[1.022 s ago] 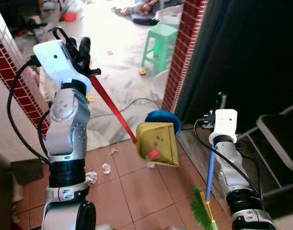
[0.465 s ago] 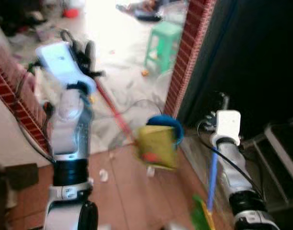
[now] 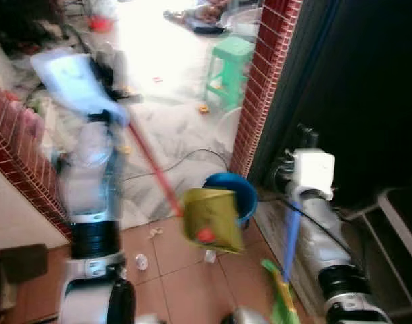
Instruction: Sweep floor
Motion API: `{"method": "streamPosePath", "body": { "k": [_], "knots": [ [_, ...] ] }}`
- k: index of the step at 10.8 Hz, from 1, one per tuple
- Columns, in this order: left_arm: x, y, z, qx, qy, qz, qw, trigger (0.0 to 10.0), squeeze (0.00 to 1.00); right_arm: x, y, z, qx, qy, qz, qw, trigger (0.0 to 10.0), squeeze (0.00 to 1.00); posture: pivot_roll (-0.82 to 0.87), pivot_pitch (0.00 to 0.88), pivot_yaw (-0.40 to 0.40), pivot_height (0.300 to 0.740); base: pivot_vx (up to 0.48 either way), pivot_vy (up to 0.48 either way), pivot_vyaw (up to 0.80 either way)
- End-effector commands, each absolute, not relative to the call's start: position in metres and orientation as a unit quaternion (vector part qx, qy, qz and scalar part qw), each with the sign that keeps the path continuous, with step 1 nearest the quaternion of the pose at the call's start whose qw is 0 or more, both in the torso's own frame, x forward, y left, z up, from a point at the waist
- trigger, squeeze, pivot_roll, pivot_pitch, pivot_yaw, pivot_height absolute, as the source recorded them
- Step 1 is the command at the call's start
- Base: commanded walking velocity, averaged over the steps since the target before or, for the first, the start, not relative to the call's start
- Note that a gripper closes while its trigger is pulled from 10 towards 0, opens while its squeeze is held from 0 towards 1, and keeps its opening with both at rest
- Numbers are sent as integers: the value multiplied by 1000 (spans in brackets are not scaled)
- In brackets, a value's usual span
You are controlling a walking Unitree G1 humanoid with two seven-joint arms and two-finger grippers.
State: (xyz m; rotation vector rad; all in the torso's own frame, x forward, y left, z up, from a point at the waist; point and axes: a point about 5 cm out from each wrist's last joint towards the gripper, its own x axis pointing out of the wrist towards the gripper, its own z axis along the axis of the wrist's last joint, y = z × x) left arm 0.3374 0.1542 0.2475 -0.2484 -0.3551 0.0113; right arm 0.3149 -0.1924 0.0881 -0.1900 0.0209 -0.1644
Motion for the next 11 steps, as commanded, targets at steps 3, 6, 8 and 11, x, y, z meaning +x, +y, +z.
{"method": "streamPosePath", "body": {
  "k": [3, 6, 8, 11],
  "knots": [
    [335, 159, 268, -139, -223, 8, 965, 10000, 0, 319, -186, 96, -100, -6, -71, 992, 10000, 0, -7, 0, -43, 740, 381, 0, 0],
    [335, 156, 268, -140, -224, 6, 964, 10000, 0, 318, -186, 94, -99, -3, -69, 993, 10000, 0, -7, 0, -46, 740, 381, 0, 0],
    [335, 154, 269, -140, -229, 5, 963, 10000, 0, 318, -185, 93, -99, -2, -67, 993, 10000, 0, -7, 0, -46, 740, 396, 0, 0],
    [336, 151, 275, -141, -239, 3, 961, 10000, 0, 317, -184, 93, -97, -1, -66, 993, 10000, 0, -7, 0, -47, 740, 444, 0, 0]
  ]
}}
